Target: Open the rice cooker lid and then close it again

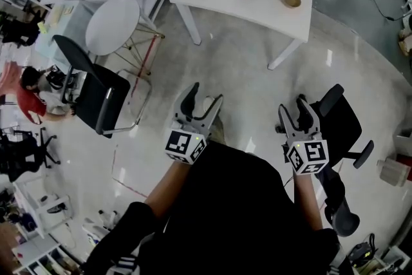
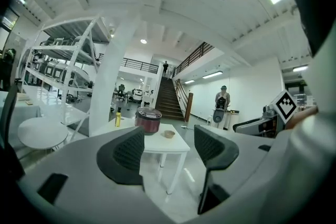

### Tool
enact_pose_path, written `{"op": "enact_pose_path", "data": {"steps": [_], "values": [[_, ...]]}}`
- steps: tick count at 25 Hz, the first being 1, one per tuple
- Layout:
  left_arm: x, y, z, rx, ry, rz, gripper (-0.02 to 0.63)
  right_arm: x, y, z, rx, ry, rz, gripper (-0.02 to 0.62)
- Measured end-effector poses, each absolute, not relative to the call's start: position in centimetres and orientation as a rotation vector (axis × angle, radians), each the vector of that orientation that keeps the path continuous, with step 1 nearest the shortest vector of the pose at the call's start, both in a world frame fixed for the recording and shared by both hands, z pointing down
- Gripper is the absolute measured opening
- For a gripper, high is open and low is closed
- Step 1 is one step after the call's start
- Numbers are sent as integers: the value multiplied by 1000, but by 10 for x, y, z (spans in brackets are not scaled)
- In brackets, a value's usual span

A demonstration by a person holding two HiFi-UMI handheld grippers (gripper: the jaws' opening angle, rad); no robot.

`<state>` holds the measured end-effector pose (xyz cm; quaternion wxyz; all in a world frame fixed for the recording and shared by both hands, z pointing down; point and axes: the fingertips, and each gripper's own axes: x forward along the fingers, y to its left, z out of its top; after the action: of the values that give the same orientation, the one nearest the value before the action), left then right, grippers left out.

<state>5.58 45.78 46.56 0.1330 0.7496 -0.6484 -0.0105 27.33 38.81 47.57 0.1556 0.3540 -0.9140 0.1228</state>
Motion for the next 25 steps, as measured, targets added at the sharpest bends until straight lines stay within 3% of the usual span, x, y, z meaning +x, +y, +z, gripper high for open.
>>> {"op": "enact_pose_path", "data": {"steps": [12, 25], "values": [[-60, 317, 441, 2280, -1762, -37, 275, 125, 266, 450, 1010, -2620, 359, 209], [-155, 255, 463, 2257, -1733, -54, 275, 33, 189, 465, 1028, -2559, 353, 209]]}}
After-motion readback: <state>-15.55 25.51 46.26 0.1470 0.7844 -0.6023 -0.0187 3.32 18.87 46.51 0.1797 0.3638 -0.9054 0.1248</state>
